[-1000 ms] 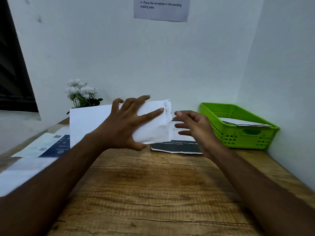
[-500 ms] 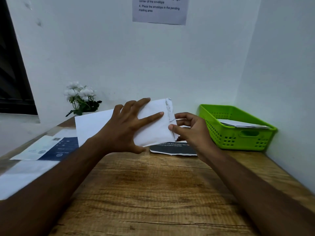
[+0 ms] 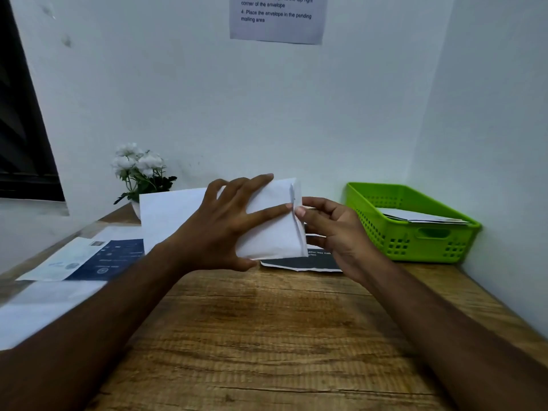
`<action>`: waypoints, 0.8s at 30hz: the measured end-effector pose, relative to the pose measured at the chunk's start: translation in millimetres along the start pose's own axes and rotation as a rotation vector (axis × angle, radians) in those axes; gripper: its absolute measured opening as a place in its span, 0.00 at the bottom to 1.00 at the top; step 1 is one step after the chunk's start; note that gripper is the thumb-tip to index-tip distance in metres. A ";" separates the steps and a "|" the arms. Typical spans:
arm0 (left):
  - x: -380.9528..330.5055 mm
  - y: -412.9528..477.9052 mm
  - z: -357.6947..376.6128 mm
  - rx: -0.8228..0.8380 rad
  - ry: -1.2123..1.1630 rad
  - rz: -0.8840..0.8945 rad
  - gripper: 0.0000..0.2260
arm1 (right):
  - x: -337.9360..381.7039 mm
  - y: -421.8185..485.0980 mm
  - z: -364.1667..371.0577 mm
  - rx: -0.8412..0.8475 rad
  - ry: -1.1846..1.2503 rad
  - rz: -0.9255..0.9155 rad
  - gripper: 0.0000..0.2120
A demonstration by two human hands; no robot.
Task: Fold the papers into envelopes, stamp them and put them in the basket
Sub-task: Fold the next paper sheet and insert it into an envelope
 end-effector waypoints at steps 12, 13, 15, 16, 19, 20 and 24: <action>-9.1 4.6 -0.8 -0.280 0.084 -0.073 0.32 | 12.8 1.2 -1.5 -0.188 0.004 -0.243 0.03; -11.1 5.2 -0.8 -0.322 0.039 -0.075 0.29 | 13.7 1.1 -1.5 -0.218 -0.002 -0.283 0.03; -19.2 7.1 -1.8 -0.413 -0.140 -0.090 0.22 | 15.0 -0.2 -1.6 -0.283 -0.073 -0.415 0.06; -25.4 8.3 -3.2 -0.453 -0.277 -0.114 0.20 | 15.6 -1.9 -1.7 -0.312 -0.159 -0.521 0.08; -45.5 13.1 -10.8 -0.530 -0.793 -0.301 0.18 | 14.7 -7.7 2.2 -0.324 -0.456 -0.835 0.08; -50.1 14.8 -13.8 -0.524 -0.967 -0.385 0.17 | 12.8 -8.8 3.9 -0.307 -0.530 -0.910 0.06; -57.4 19.1 -19.0 -0.514 -1.460 -0.631 0.09 | 0.5 -10.5 11.2 -0.206 -0.843 -1.088 0.02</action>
Point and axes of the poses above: each hand's wrist, its own y-axis towards the middle knuckle, its own z-axis out of the palm, x = y × z, the point moved 1 cm from there along y, towards the middle knuckle, and after that the axes turned 3 degrees about z, right-handed, at the moved point
